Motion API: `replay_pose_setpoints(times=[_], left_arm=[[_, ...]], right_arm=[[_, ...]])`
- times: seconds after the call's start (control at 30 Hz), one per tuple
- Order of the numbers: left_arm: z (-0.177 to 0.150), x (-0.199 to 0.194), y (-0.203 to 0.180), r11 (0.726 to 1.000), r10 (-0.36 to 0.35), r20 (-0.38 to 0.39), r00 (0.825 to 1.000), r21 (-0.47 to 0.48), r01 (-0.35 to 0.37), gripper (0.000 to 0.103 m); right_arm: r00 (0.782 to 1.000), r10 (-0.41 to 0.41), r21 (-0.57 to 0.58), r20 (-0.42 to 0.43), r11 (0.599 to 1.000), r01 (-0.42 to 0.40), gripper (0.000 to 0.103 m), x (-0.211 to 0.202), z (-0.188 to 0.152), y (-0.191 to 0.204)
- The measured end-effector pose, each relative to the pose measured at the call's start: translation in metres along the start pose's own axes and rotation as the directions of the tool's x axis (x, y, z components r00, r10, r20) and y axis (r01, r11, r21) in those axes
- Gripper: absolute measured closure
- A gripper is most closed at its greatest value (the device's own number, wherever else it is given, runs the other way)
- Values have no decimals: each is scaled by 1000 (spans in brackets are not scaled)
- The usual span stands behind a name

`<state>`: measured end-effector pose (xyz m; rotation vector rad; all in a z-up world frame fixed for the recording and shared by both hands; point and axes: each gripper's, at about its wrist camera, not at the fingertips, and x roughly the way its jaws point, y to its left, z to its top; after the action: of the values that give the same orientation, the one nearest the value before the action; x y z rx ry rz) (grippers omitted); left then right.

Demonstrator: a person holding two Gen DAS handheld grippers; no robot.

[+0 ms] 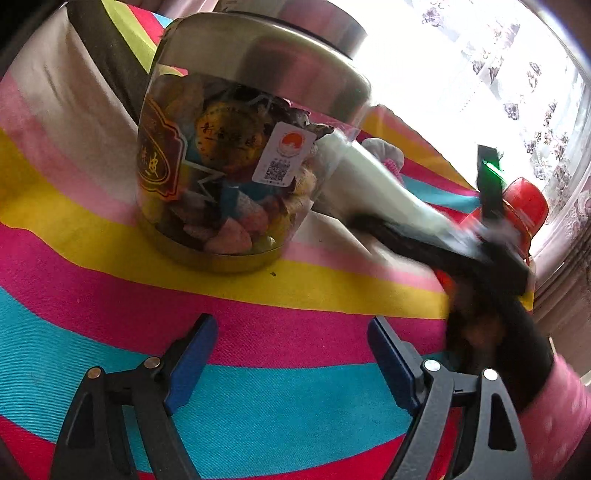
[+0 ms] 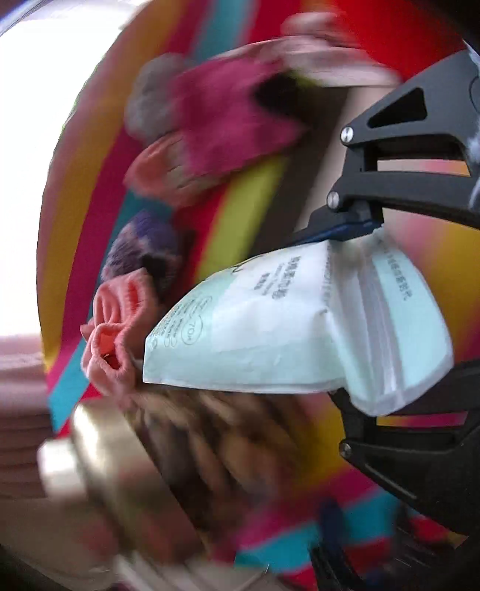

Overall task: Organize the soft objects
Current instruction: 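Move the right tool back over the table and grasp the pale green packet, then grasp the magenta knit glove with the left tool while the right tool holds the packet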

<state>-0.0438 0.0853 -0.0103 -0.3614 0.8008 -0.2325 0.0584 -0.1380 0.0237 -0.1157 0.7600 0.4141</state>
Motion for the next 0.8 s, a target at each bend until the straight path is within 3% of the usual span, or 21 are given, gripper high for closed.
replay_pose_setpoints(times=[0.17, 0.33, 0.43, 0.5, 0.57, 0.7, 0.8], left_arm=[[0, 9, -32, 986, 124, -48, 991, 121, -117, 17], [19, 57, -90, 958, 150, -125, 981, 265, -113, 17], [42, 93, -116, 960, 114, -132, 985, 271, -74, 17], [63, 124, -129, 956, 135, -118, 984, 277, -98, 17], [89, 156, -146, 954, 157, -101, 982, 272, -125, 17], [131, 194, -178, 972, 90, -105, 990, 227, -64, 17], [153, 221, -196, 974, 97, -118, 988, 214, -70, 17]], right_arm=[[1000, 0, 146, -1, 989, 0, 52, -66, -60, -26], [999, -48, 319, 1, 947, 45, 51, -106, -108, -54], [993, -115, 374, -11, 921, 111, 52, -113, -125, -60], [991, -134, 406, -14, 905, 128, 53, -113, -127, -64], [991, -132, 414, -5, 902, 122, 53, -110, -125, -68], [992, -128, 417, 1, 902, 116, 53, -105, -119, -70], [993, -120, 425, 8, 899, 105, 53, -104, -119, -71]])
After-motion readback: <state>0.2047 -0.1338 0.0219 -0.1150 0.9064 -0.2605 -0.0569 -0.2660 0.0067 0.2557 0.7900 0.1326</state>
